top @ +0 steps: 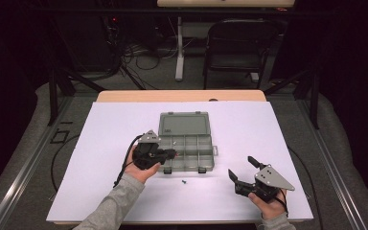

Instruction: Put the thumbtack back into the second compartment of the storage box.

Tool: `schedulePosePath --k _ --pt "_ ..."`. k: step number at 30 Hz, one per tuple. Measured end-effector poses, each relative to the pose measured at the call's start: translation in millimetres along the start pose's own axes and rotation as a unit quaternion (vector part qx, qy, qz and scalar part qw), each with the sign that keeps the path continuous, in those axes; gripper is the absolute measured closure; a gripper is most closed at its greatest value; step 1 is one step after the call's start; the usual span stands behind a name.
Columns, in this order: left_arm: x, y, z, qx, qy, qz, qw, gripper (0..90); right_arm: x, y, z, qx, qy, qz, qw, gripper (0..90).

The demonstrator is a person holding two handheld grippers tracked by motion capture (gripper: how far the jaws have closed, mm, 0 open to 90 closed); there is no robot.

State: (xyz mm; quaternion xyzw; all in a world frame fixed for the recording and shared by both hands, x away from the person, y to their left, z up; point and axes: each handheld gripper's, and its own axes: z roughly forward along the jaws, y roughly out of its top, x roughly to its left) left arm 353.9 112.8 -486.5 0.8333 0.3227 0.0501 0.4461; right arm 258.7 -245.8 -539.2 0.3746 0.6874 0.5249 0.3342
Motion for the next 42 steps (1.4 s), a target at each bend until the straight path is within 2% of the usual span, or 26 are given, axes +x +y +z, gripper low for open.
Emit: schedulePosePath --k 13,32,38,42 --pt "18.7 11.9 17.2 -0.002 0.024 -0.016 0.9996 84.4 -0.2 -0.1 0.0 0.001 0.001 -0.001 1.0 16.6" --pt "39.0 8.5 45.7 0.004 0.053 -0.047 0.9975 84.4 -0.3 -0.1 0.1 0.001 0.002 -0.001 1.0 16.6" --pt "43.0 6.2 54.2 0.013 0.06 -0.052 0.9968 84.3 -0.3 -0.1 0.2 0.001 0.002 -0.001 1.0 16.6" --pt "43.1 5.8 56.9 0.016 0.061 -0.049 0.9968 84.3 -0.4 0.0 0.2 0.001 0.003 -0.001 1.0 16.6"
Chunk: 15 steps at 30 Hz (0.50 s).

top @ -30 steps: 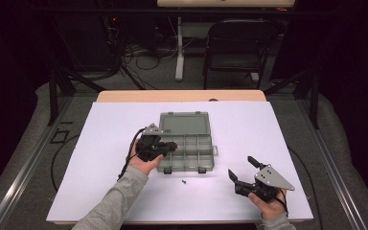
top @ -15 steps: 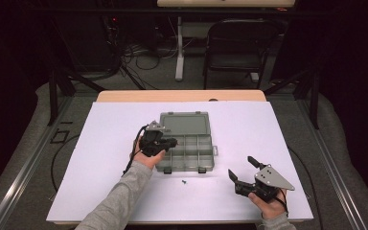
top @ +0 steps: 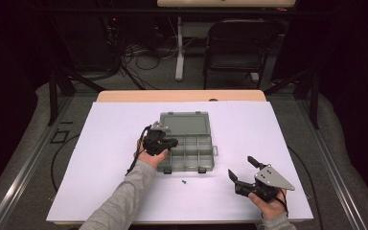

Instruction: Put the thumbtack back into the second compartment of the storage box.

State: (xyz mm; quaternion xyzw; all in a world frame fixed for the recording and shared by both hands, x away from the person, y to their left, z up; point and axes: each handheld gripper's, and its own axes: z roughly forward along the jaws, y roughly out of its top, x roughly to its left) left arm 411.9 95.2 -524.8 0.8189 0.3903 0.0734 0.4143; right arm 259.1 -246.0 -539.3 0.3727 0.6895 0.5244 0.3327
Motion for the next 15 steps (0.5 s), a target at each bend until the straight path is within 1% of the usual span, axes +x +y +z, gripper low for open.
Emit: schedulePosePath --k 4,7,11,15 --pt "-0.3 0.4 1.5 -0.003 0.001 -0.002 1.0 84.2 0.2 0.0 0.1 0.002 0.0 -0.001 1.0 16.6" --pt "-1.1 1.1 4.1 0.0 0.001 0.002 1.0 84.2 0.1 0.0 0.2 0.002 0.0 -0.001 1.0 16.6" --pt "-1.3 0.9 5.0 0.003 0.004 0.002 1.0 84.0 0.0 0.0 0.2 0.001 0.0 -0.001 1.0 16.6" --pt "-2.3 0.8 5.0 0.0 0.009 0.004 1.0 81.0 0.0 -0.1 0.2 0.002 0.001 -0.001 1.0 16.6"
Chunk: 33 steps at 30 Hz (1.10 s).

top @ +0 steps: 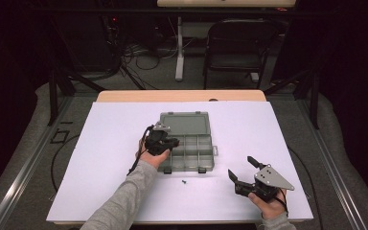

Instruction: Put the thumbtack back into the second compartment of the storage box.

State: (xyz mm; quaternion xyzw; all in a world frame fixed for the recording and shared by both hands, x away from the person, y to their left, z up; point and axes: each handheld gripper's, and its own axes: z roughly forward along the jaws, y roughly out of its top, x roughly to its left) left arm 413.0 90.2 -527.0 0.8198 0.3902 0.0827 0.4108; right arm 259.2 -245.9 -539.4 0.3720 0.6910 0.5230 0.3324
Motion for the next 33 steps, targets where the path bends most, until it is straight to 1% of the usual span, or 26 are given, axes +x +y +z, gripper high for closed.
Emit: schedulePosePath --k 2,3,4,5,6,7,8,9,11,14,19,21,22,23,27,29,31,32,33 --pt "-0.5 -0.1 -0.1 -0.002 -0.001 -0.001 1.0 79.5 0.0 0.0 0.0 0.0 0.0 0.0 1.0 16.6" --pt "-0.8 0.0 -0.5 -0.001 -0.001 0.003 1.0 76.2 -0.1 -0.1 0.1 0.0 0.0 0.0 1.0 16.6" --pt "-1.5 0.0 -0.8 0.0 0.0 0.004 1.0 76.2 -0.1 -0.1 0.1 0.0 0.0 0.0 1.0 16.6" --pt "-2.1 0.0 -1.2 -0.001 0.002 0.007 1.0 71.0 -0.1 0.0 0.0 0.001 0.0 0.0 1.0 16.6" --pt "-2.9 0.3 -2.2 0.0 0.003 0.009 1.0 67.7 -0.1 0.0 0.0 0.001 0.0 -0.001 1.0 16.6" --pt "-3.6 0.4 -3.2 -0.002 0.003 0.014 0.9999 67.7 -0.1 0.0 0.0 0.001 0.0 -0.001 1.0 16.6" --pt "-4.8 0.2 -3.8 -0.006 0.005 0.015 0.9999 59.3 -0.2 0.0 0.0 0.001 0.0 0.0 1.0 16.6" --pt "-6.5 0.4 -7.0 -0.007 0.003 0.021 0.9997 55.5 -0.2 0.0 -0.1 0.001 0.0 -0.001 1.0 16.6" --pt "-7.9 0.4 -10.2 -0.008 -0.001 0.023 0.9997 50.9 -0.3 -0.1 0.0 0.0 -0.001 0.0 1.0 16.6" --pt "-10.7 -0.7 -14.5 -0.011 -0.005 0.026 0.9996 46.8 -0.2 -0.1 -0.1 0.001 -0.001 -0.001 1.0 16.6" --pt "-14.5 -2.5 -21.5 -0.01 -0.009 0.031 0.9994 44.7 -0.1 0.0 -0.1 0.001 -0.001 -0.001 1.0 16.6" --pt "-16.8 -3.7 -25.6 -0.015 -0.011 0.034 0.9993 44.0 -0.2 -0.1 0.0 0.002 -0.001 -0.001 1.0 16.6" --pt "-19.7 -4.6 -29.9 -0.016 -0.013 0.04 0.999 43.9 -0.2 -0.1 -0.1 0.002 -0.001 -0.001 1.0 16.6" --pt "-19.7 -4.6 -29.9 -0.016 -0.013 0.04 0.999 43.9 -0.1 -0.1 0.0 0.002 -0.001 -0.001 1.0 16.6" --pt "-28.4 -7.6 -37.9 -0.02 -0.023 0.052 0.9982 43.9 -0.2 -0.1 0.0 0.002 -0.002 0.0 1.0 16.6" --pt "-33.1 -9.6 -41.4 -0.026 -0.028 0.059 0.9975 43.9 -0.2 -0.1 0.0 0.0 -0.002 -0.001 1.0 16.6" --pt "-38.6 -12.7 -46.4 -0.029 -0.037 0.064 0.9968 43.9 -0.2 -0.1 0.0 0.002 -0.002 -0.001 1.0 16.6" --pt "-38.6 -12.7 -46.4 -0.029 -0.037 0.064 0.9968 43.9 -0.2 -0.1 0.0 0.002 -0.002 -0.001 1.0 16.6" --pt "-42.3 -15.8 -49.7 -0.031 -0.044 0.064 0.9965 44.0 -0.1 -0.1 -0.1 0.001 -0.002 -0.001 1.0 16.6"
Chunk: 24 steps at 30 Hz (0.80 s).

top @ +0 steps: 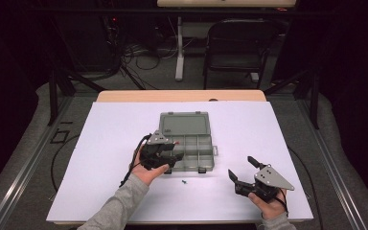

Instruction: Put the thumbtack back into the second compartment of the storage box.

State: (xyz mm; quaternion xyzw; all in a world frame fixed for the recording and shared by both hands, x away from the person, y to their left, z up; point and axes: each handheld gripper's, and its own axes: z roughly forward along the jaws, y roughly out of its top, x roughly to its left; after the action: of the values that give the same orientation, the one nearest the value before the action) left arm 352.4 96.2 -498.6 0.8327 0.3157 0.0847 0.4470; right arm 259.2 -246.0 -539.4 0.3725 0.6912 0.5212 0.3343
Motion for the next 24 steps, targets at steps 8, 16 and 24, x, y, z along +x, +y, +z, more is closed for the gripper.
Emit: schedulePosePath --k 8,16,24 --pt "-9.3 -9.1 -7.1 -0.001 -0.015 0.003 0.9999 44.8 -0.1 0.0 0.1 0.001 0.0 0.001 1.0 16.6" --pt "-14.5 -21.9 -12.1 -0.001 -0.026 0.002 0.9997 46.9 -0.2 0.0 0.0 -0.001 -0.001 0.002 1.0 16.6" --pt "-16.0 -35.1 -14.4 0.001 -0.032 0.0 0.9995 47.9 -0.1 -0.1 0.0 0.001 -0.001 0.001 1.0 16.6"
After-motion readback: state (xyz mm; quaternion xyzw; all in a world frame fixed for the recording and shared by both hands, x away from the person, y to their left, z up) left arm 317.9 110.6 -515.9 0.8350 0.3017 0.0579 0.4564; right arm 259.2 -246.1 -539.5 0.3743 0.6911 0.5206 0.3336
